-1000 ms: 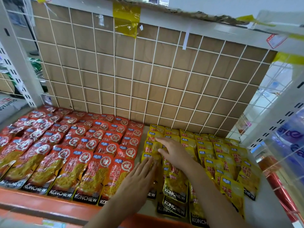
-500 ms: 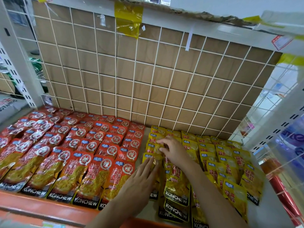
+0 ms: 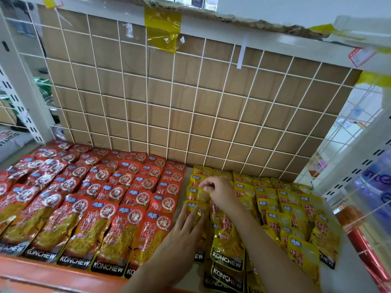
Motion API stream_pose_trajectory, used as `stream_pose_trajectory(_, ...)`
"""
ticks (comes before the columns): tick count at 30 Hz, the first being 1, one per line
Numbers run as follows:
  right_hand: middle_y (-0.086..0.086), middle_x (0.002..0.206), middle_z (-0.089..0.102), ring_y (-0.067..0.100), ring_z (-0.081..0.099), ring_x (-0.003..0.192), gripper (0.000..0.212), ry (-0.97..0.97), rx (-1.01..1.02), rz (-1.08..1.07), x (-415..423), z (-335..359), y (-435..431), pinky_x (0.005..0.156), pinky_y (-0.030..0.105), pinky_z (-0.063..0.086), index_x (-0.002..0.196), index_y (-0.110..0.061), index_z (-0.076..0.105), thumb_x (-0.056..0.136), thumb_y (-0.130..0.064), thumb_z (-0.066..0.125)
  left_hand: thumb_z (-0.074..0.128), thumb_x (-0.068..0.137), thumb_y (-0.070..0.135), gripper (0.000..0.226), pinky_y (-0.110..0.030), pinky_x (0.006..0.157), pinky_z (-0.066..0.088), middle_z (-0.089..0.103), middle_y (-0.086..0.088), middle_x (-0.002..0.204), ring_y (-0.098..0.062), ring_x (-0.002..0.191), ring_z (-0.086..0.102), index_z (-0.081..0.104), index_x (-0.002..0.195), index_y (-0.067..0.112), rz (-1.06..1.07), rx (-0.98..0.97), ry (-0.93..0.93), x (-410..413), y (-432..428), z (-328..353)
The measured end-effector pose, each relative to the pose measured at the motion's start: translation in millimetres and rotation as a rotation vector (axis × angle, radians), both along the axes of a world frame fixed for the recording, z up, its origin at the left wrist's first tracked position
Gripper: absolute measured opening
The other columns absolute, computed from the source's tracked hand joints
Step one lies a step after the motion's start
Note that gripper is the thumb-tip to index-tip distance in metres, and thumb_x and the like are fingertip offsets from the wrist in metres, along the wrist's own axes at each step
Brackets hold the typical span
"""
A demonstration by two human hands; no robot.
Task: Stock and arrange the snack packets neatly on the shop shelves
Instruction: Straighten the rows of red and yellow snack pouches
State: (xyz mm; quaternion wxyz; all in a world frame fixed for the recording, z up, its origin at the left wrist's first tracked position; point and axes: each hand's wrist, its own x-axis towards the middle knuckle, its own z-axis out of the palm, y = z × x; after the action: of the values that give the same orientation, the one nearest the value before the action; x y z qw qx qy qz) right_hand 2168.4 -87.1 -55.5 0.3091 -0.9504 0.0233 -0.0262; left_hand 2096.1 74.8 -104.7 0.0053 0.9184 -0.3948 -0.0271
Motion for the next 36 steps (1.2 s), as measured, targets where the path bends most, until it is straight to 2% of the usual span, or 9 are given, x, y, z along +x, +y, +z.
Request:
stream_pose_trajectory(2, -0.002, 0.106, 0.068, 0.010, 0.060, 0.100, 0.020, 0.001, 0.003, -0.008, 0.8, -1.4, -0.4, 0.081, 0.019, 0.040, 0.095, -0.018, 0.071, 0.090, -0.007, 0.054, -0.011, 0.073, 0.045, 0.080, -0.047, 0.102, -0.021, -0.020, -0.009, 0.153, -0.041, 0.135, -0.029, -0.011, 0.147, 0.015, 0.032, 0.014, -0.019, -0.4, -1.3, 6.3)
stream_pose_trajectory(5, -0.002, 0.105, 0.068, 0.011, 0.060, 0.098, 0.020, -0.008, -0.009, -0.011, 1.7, -2.8, -0.9, 0.080, 0.020, 0.041, 0.095, -0.018, 0.071, 0.090, -0.007, 0.055, 0.023, 0.079, 0.033, 0.066, -0.048, 0.100, 0.028, 0.044, -0.013, 0.142, -0.046, 0.132, 0.032, 0.035, 0.139, 0.008, 0.079, -0.026, -0.047, -1.9, -1.3, 5.3)
stream_pose_trajectory(7, -0.002, 0.105, 0.068, 0.011, 0.059, 0.098, 0.020, -0.009, -0.017, -0.002, 2.1, -3.0, -1.3, 0.079, 0.020, 0.040, 0.095, -0.018, 0.070, 0.090, -0.007, 0.055, 0.029, 0.075, 0.031, 0.062, -0.043, 0.092, 0.038, 0.056, -0.010, 0.132, -0.041, 0.123, 0.047, 0.042, 0.132, 0.010, 0.058, -0.109, -0.121, -2.7, -3.0, -2.3)
stream_pose_trajectory(14, -0.006, 0.101, 0.059, 0.008, 0.054, 0.088, 0.018, -0.105, -0.067, -0.027, -12.1, 6.6, -9.3, 0.074, 0.022, 0.042, 0.101, -0.019, 0.066, 0.094, -0.014, 0.050, 0.033, 0.076, 0.036, 0.083, -0.036, 0.096, 0.035, 0.050, -0.006, 0.137, -0.030, 0.130, 0.034, 0.009, 0.150, 0.008, 0.087, -0.160, -0.184, -3.6, -0.4, -7.0)
stream_pose_trajectory(19, -0.006, 0.103, 0.061, 0.006, 0.051, 0.088, 0.023, -0.064, -0.232, -0.119, -51.7, 19.9, -32.4, 0.077, 0.021, 0.042, 0.105, -0.021, 0.064, 0.090, -0.036, 0.056, 0.032, 0.087, 0.042, 0.049, -0.030, 0.092, 0.047, 0.058, 0.000, 0.130, -0.020, 0.122, 0.053, 0.046, 0.129, 0.022, 0.058, -0.275, -0.152, -5.3, 4.9, 4.0)
stream_pose_trajectory(23, -0.005, 0.110, 0.060, 0.011, 0.052, 0.105, 0.037, 0.105, -0.283, -0.125, -78.3, 21.2, -41.1, 0.083, 0.026, 0.040, 0.108, -0.022, 0.066, 0.085, -0.050, 0.058, 0.027, 0.094, 0.045, 0.044, -0.030, 0.099, 0.043, 0.056, 0.006, 0.132, -0.014, 0.122, 0.052, 0.048, 0.128, 0.026, 0.044, -0.355, -0.161, -9.1, 9.8, 3.2)
stream_pose_trajectory(26, -0.006, 0.114, 0.059, 0.013, 0.050, 0.114, 0.027, 0.099, -0.180, -0.141, -83.5, 19.2, -42.6, 0.095, 0.032, 0.041, 0.105, -0.024, 0.067, 0.084, -0.042, 0.063, 0.035, 0.088, 0.044, 0.045, -0.033, 0.092, 0.050, 0.056, 0.007, 0.131, -0.013, 0.121, 0.054, 0.046, 0.128, 0.028, 0.050, -0.363, -0.129, -9.6, 12.1, 4.3)
stream_pose_trajectory(30, -0.011, 0.090, 0.055, 0.010, 0.053, 0.090, 0.007, 0.034, -0.057, -0.165, -82.8, 22.8, -39.2, 0.070, 0.019, 0.039, 0.082, -0.025, 0.065, 0.081, -0.030, 0.070, 0.038, 0.087, 0.044, 0.044, -0.027, 0.095, 0.043, 0.055, 0.008, 0.132, -0.012, 0.121, 0.053, 0.046, 0.129, 0.031, 0.057, -0.393, -0.092, -11.2, 17.7, 5.9)
stream_pose_trajectory(36, -0.004, 0.080, 0.063, 0.008, 0.057, 0.072, 0.013, -0.023, 0.155, -0.176, -82.0, 27.4, -38.5, 0.061, 0.019, 0.042, 0.075, -0.023, 0.058, 0.084, -0.018, 0.065, 0.036, 0.090, 0.038, 0.042, -0.030, 0.099, 0.041, 0.053, 0.008, 0.133, -0.012, 0.125, 0.046, 0.045, 0.130, 0.028, 0.066, -0.509, -0.054, -15.0, 22.4, 12.4)
